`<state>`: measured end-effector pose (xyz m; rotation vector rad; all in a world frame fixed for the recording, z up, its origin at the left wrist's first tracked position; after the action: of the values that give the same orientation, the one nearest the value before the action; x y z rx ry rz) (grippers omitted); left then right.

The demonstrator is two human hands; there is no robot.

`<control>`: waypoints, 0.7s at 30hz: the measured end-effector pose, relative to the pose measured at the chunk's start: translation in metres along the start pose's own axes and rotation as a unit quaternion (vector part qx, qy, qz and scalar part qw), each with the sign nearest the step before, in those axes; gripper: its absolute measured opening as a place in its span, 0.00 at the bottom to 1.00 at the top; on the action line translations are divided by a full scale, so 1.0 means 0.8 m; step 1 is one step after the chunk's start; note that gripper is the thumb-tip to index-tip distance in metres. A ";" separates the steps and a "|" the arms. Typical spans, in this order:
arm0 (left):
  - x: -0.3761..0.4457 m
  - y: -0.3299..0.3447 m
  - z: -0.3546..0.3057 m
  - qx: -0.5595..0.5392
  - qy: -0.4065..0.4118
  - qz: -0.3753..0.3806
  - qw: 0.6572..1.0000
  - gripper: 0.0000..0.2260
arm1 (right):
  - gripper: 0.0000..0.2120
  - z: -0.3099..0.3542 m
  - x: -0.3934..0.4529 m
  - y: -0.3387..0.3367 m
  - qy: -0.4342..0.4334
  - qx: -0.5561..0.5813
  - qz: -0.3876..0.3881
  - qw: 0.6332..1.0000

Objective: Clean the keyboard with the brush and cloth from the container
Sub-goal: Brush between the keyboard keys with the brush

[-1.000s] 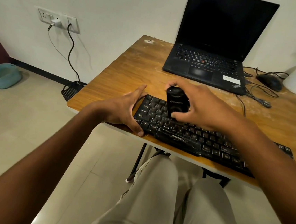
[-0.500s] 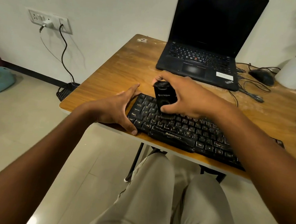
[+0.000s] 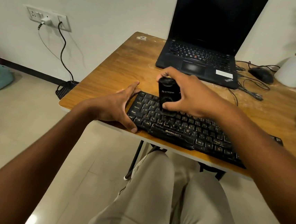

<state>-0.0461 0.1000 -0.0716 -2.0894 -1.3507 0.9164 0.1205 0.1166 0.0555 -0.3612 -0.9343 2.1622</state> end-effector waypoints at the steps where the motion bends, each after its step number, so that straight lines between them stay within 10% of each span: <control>1: 0.000 0.000 -0.001 0.000 0.001 0.001 1.000 0.74 | 0.31 0.006 0.005 0.004 -0.014 0.035 -0.022 0.999; 11: 0.002 0.000 0.003 0.005 -0.001 0.004 1.000 0.74 | 0.32 -0.021 -0.001 0.001 0.028 -0.014 0.040 0.999; 21: 0.002 0.000 0.004 0.004 -0.002 0.005 1.000 0.73 | 0.30 -0.032 -0.020 0.007 -0.006 0.094 -0.076 0.993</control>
<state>-0.0477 0.1016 -0.0743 -2.0924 -1.3373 0.9286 0.1416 0.1156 0.0335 -0.1798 -0.7329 2.0932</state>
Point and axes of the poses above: each hand's wrist, its own x-axis towards the middle knuckle, its own y-axis out of the palm, z = x × y, the point moved 10 cm from there along x, towards the middle knuckle, and after that the axes turned 11 degrees about x, right-handed, at the moved point
